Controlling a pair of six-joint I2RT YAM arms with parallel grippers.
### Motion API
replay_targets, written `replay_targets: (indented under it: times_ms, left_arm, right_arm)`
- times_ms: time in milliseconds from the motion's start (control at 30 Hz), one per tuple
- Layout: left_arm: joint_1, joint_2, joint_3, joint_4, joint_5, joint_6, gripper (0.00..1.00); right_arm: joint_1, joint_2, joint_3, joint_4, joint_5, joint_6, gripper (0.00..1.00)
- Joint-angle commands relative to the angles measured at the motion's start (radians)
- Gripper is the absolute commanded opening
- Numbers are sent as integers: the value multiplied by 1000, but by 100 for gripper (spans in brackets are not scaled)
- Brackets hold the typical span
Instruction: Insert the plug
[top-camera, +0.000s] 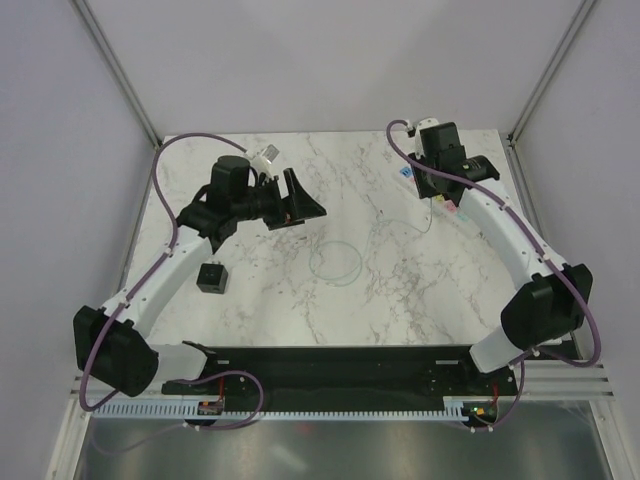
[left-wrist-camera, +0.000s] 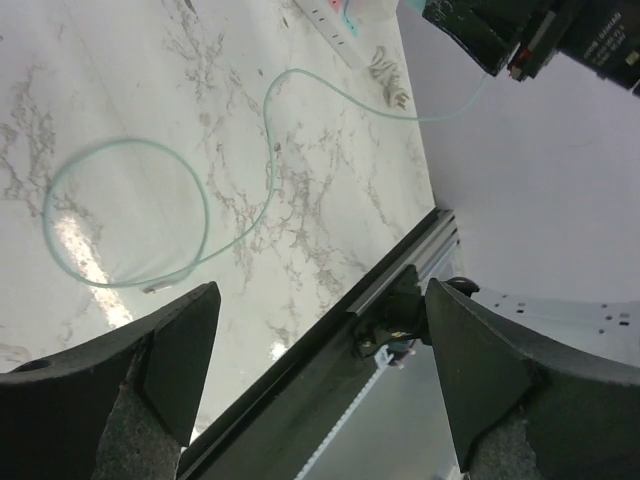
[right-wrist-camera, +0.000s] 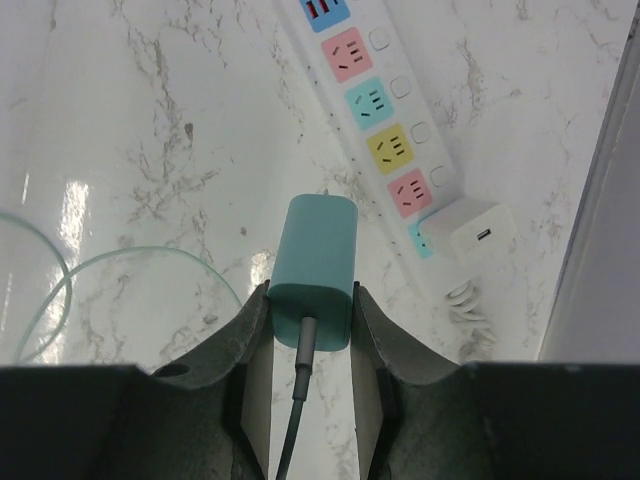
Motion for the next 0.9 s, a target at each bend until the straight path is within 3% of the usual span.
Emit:
replay_targets:
  times_ms: [0,200,467,733,867]
  left_arm:
    - [-1,-64,47,-122,-39,225,90]
    - [-1,-73,-15,-142,-76,316,91]
    - [-1,-99,-67,-151,-163,408,91]
    - [-4,-98,-116,-108,-165,419,91]
    - [-4,-110,-127,-108,-153,416,90]
  right_arm:
    - [-13,58,89,-64,-68,-295,0]
    - [-79,246,260,-233,-200,-383,0]
    - [-166,518,508,-403,-181,-442,0]
    - [-229,631,671,-455,-174,-566,0]
    - [-271,655,661,-474,-204,-618,0]
